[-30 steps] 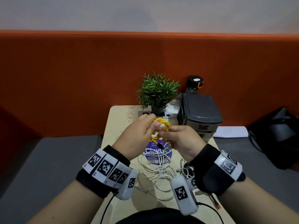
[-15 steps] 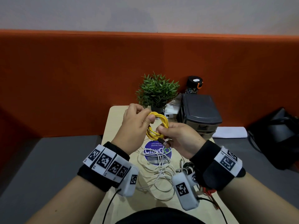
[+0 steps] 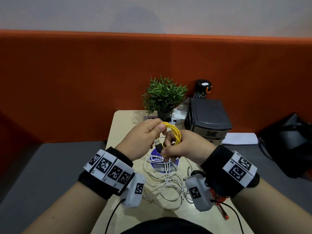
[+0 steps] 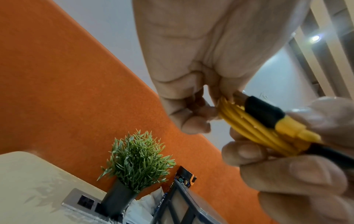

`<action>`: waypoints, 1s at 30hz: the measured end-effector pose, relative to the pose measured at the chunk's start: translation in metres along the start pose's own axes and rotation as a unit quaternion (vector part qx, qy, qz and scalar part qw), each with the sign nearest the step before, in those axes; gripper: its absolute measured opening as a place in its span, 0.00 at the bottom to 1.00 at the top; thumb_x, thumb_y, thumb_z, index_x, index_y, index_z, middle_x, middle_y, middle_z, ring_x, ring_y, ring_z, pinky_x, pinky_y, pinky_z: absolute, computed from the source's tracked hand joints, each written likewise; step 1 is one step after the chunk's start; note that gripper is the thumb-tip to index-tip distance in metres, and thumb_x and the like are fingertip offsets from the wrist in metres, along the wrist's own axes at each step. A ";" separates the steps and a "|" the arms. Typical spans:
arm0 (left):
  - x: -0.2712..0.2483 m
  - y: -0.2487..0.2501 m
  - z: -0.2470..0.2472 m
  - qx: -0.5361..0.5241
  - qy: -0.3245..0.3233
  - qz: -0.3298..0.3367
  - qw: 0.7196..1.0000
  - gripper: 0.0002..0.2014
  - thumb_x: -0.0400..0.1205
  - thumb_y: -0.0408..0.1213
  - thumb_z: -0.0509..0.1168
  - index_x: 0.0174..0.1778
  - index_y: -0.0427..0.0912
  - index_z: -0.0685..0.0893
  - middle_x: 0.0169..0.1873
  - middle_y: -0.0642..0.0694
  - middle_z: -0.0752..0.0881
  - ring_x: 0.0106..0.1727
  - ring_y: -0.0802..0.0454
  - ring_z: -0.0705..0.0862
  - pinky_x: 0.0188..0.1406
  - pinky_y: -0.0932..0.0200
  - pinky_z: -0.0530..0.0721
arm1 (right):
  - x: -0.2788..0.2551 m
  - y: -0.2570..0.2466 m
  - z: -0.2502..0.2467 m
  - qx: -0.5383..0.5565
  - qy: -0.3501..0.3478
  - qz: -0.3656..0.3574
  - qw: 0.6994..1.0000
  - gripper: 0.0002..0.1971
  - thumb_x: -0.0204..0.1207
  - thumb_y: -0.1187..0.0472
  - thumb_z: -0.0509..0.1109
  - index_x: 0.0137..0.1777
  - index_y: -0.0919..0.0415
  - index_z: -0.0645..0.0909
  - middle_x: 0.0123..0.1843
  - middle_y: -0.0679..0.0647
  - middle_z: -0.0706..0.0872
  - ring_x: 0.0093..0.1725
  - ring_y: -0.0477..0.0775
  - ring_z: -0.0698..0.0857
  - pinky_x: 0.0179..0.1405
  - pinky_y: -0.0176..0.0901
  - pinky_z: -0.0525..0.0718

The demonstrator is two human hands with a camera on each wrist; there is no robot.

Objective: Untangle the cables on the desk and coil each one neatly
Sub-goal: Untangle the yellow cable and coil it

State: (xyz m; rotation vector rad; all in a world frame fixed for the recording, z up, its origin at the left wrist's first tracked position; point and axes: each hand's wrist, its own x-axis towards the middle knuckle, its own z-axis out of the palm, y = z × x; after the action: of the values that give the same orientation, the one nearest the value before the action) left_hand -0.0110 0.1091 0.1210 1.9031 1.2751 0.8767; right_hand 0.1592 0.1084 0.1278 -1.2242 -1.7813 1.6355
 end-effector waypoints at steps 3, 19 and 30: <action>0.000 0.000 0.000 -0.019 0.004 -0.011 1.000 0.11 0.86 0.42 0.57 0.41 0.46 0.80 0.32 0.49 0.76 0.30 0.52 0.77 0.36 0.48 0.77 | 0.003 0.001 0.000 -0.049 0.026 0.007 0.998 0.14 0.65 0.75 0.75 0.34 0.60 0.73 0.26 0.55 0.81 0.28 0.54 0.83 0.34 0.47 0.82; -0.002 -0.009 -0.003 -0.077 0.019 -0.006 0.997 0.03 0.82 0.39 0.66 0.48 0.53 0.80 0.31 0.49 0.78 0.31 0.49 0.80 0.33 0.50 0.83 | -0.008 0.009 -0.010 -0.033 0.153 -0.061 0.986 0.08 0.75 0.56 0.73 0.53 0.53 0.86 0.42 0.46 0.88 0.38 0.38 0.84 0.38 0.33 0.79; -0.015 -0.030 0.018 -0.178 -0.108 -0.072 0.975 0.17 0.70 0.31 0.77 0.51 0.49 0.83 0.45 0.30 0.81 0.37 0.51 0.80 0.27 0.64 0.79 | -0.026 0.034 -0.011 -0.051 0.178 -0.007 0.983 0.07 0.78 0.61 0.71 0.48 0.63 0.88 0.37 0.67 0.88 0.29 0.55 0.84 0.35 0.47 0.89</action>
State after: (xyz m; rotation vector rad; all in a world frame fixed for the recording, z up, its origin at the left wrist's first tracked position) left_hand -0.0155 0.1007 0.0838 1.5544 1.0327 0.7437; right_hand 0.1920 0.0902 0.1047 -1.4418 -1.6566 1.2329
